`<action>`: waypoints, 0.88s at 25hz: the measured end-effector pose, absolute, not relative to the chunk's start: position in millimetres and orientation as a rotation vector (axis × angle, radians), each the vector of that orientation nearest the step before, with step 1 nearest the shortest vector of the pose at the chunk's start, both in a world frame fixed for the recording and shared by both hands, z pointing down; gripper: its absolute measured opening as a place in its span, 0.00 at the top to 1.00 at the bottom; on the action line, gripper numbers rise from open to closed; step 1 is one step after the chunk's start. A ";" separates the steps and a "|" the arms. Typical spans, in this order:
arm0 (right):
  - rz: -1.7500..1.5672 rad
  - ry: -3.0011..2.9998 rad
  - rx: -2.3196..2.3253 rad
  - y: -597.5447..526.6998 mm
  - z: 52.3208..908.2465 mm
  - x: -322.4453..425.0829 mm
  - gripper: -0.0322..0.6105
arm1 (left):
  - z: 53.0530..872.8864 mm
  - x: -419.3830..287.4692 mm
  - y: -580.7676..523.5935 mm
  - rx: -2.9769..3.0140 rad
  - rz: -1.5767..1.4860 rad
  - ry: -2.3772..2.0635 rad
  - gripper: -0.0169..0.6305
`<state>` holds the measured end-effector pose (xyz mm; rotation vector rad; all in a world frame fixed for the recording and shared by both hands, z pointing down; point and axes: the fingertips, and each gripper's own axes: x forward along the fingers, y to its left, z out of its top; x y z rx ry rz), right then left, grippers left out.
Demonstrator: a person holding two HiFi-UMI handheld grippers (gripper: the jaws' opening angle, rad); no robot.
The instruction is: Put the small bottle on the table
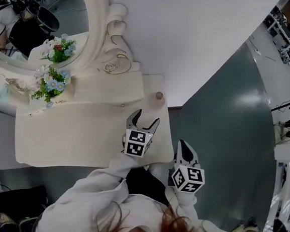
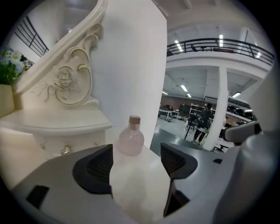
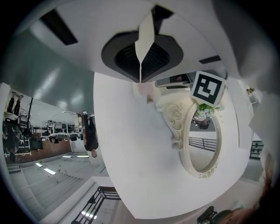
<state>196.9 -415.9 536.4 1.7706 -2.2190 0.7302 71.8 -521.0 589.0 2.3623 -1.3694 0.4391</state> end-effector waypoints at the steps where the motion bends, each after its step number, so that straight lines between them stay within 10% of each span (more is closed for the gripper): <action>1: 0.723 -2.230 1.765 -415.8 534.2 193.1 0.89 | 584.1 64.6 -516.8 2.355 0.414 -1.365 0.45; 22: 0.477 -2.506 1.584 -429.4 467.9 132.3 0.89 | 451.2 -41.3 -444.0 2.570 0.171 -1.281 0.45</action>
